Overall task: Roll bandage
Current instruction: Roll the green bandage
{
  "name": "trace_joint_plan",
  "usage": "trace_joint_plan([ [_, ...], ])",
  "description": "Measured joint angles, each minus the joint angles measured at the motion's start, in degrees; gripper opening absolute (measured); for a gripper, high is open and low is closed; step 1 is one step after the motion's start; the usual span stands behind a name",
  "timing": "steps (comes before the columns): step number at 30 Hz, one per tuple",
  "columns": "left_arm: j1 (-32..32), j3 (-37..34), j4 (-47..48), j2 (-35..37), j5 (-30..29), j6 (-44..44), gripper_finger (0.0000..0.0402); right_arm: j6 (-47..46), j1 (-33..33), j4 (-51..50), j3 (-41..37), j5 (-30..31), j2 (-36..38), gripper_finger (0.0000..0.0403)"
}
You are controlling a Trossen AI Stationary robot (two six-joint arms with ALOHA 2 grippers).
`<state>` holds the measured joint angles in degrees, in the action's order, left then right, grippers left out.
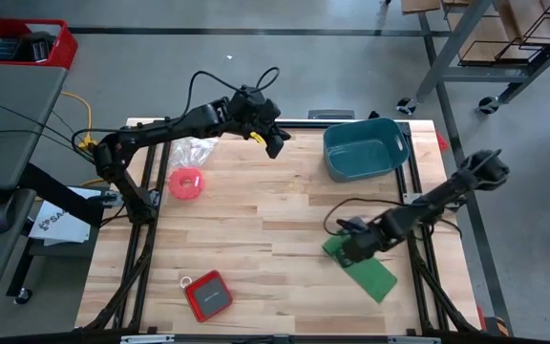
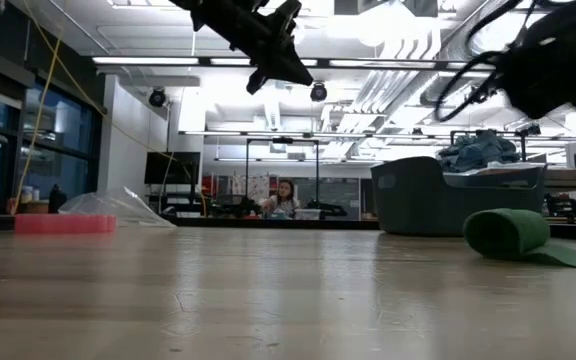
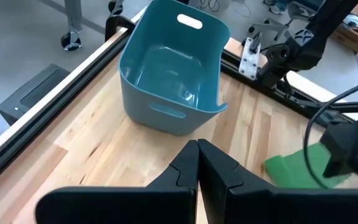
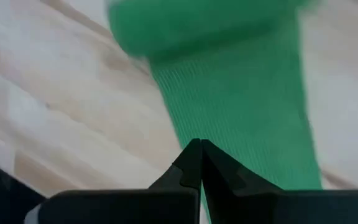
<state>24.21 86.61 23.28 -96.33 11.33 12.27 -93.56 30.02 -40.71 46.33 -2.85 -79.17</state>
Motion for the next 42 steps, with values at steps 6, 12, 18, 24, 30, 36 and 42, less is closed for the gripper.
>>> trace_joint_plan([
  [6, -0.52, 0.0, -0.01, -0.18, 0.01, -1.79, 0.0, -9.82, 8.12, -2.22, -0.35, -2.81, 1.2, 0.0],
  [12, -1.2, 0.04, 1.07, -1.07, 0.02, -1.75, 0.0, -23.83, 17.33, 5.5, -4.37, -6.15, -1.17, 0.0],
  [18, -2.8, 0.07, 1.29, -3.56, 0.52, 0.08, 0.0, -30.37, 21.28, 5.67, -4.74, -6.3, -1.32, 0.0],
  [24, -5.31, 0.07, 2.0, -7.11, 0.7, 2.54, 0.0, -30.47, 22.55, 5.99, -5.07, -6.84, -2.03, 0.0],
  [30, -8.16, 0.07, 2.75, -10.31, 0.7, 2.65, 0.0, -30.51, 22.53, 8.36, -6.93, -7.16, -4.42, 0.0],
  [36, -10.25, 0.07, 2.76, -11.09, 0.28, 2.67, 0.0, -30.5, 22.54, 11.94, -7.8, -8.09, -6.33, 0.0],
  [42, -10.91, 0.07, 2.04, -11.12, 0.09, 6.02, 0.0, -30.49, 23.45, 11.82, -7.8, -10.76, -6.37, 0.0],
])
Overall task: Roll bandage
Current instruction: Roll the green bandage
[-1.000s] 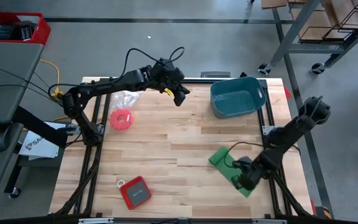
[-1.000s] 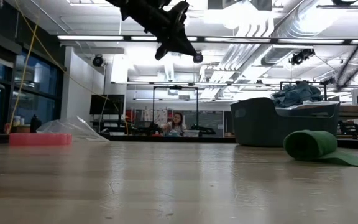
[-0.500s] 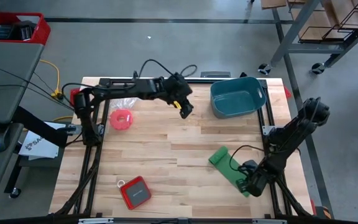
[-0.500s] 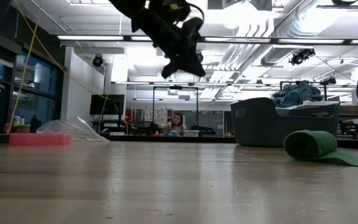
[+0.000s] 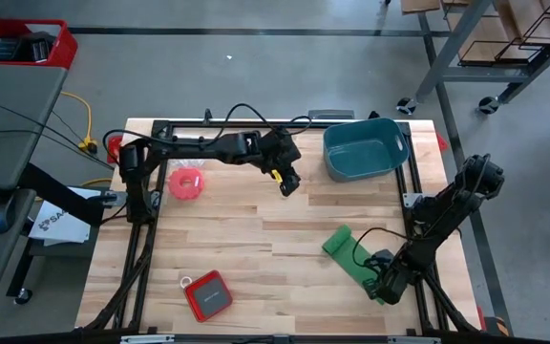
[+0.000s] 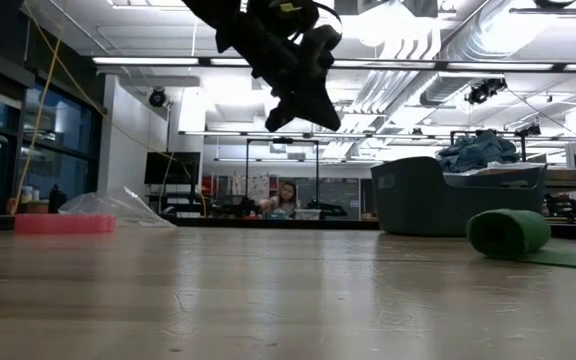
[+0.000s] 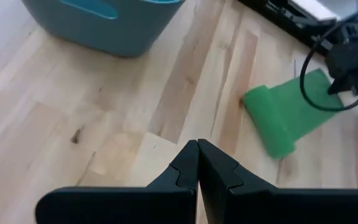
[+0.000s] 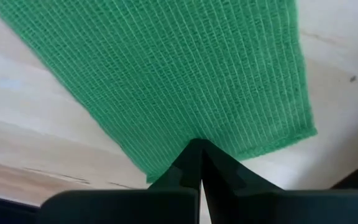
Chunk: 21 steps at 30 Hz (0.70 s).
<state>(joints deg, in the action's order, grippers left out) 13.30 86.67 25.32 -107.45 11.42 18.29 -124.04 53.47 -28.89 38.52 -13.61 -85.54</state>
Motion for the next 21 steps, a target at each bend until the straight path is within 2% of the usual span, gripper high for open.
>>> trace_joint_plan([
  [6, -1.66, 0.04, -0.41, -3.41, 2.31, 5.56, 0.0, 0.0, 0.15, -0.14, 0.0, -0.15, 0.0, 0.0],
  [12, -5.08, 0.12, -5.71, -11.71, 5.61, 13.48, 0.0, 0.01, 0.17, 0.05, 0.0, -0.17, 0.0, 0.0],
  [15, -6.43, 1.88, -9.63, -15.76, 9.38, 19.04, 0.0, 0.02, 0.2, 0.38, 0.0, -0.21, 0.0, 0.0],
  [21, -8.77, 8.22, -10.9, -23.83, 10.23, 25.41, 0.0, -0.03, 0.2, 1.11, 0.0, -0.46, 0.0, 0.0],
])
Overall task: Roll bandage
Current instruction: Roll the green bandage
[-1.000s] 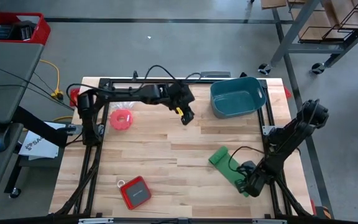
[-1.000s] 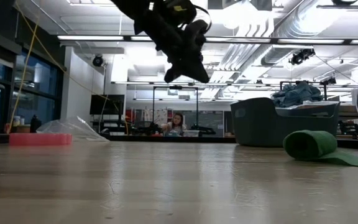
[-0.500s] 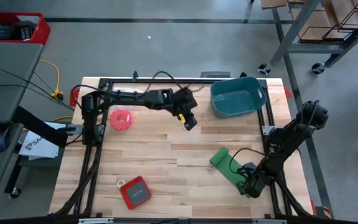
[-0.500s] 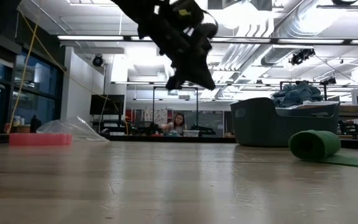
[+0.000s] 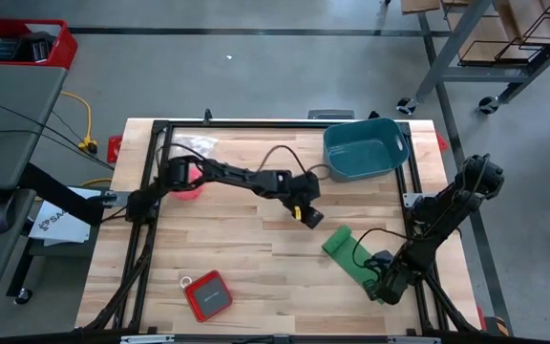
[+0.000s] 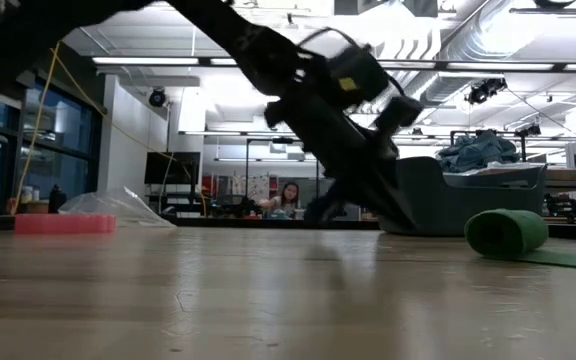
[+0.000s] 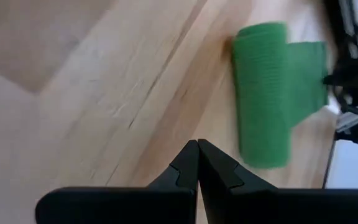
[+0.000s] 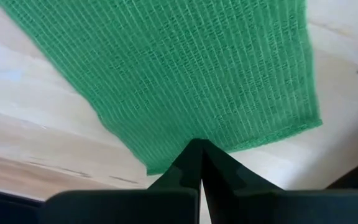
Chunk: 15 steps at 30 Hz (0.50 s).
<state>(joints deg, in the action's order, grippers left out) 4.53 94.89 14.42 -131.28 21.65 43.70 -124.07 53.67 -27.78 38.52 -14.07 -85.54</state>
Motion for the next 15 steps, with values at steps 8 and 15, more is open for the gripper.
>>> trace_joint_plan([
  [8, -1.75, 8.38, 2.07, -5.66, -0.08, 1.23, 0.0, 0.0, 0.0, 1.26, 0.0, 0.02, 0.0, 0.0],
  [15, -3.41, 9.93, 1.75, -6.25, -5.21, 0.47, 0.0, 0.0, 0.0, 1.51, 0.0, 0.09, 0.0, 0.0],
])
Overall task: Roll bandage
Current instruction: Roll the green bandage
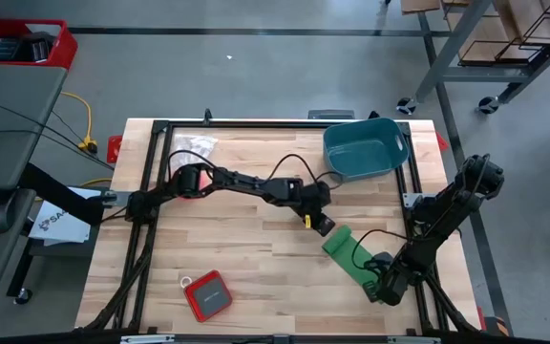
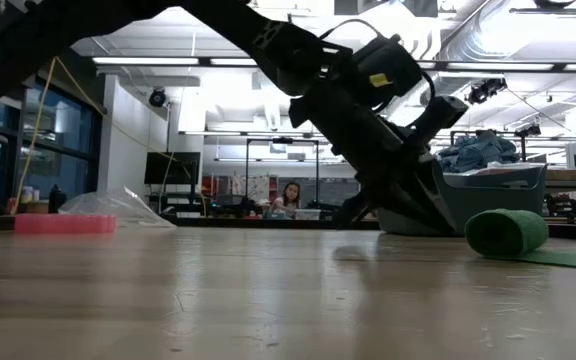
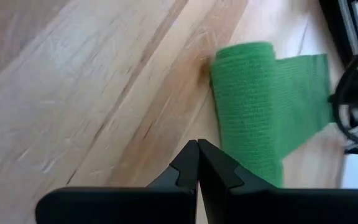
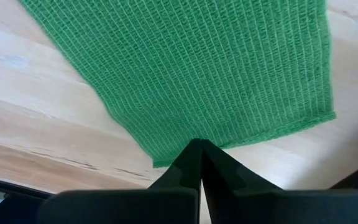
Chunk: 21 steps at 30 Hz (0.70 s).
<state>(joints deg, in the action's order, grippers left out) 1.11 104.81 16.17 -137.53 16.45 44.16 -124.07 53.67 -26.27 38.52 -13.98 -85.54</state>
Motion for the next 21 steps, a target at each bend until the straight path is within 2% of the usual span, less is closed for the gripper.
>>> trace_joint_plan([
  [7, -2.57, 0.0, -2.9, 0.0, -3.2, -1.37, 0.0, -0.03, -0.04, 0.49, 0.05, 0.21, 0.0, 0.0],
  [16, -5.93, -0.04, -5.92, 0.0, -10.45, -7.23, 0.0, -0.12, -0.04, -1.49, 3.11, 3.88, 0.0, 0.0],
  [21, -7.52, -0.04, -18.6, 0.0, -10.56, -8.02, 0.0, 1.26, -0.04, -2.83, 6.33, 9.43, 0.0, 0.0],
])
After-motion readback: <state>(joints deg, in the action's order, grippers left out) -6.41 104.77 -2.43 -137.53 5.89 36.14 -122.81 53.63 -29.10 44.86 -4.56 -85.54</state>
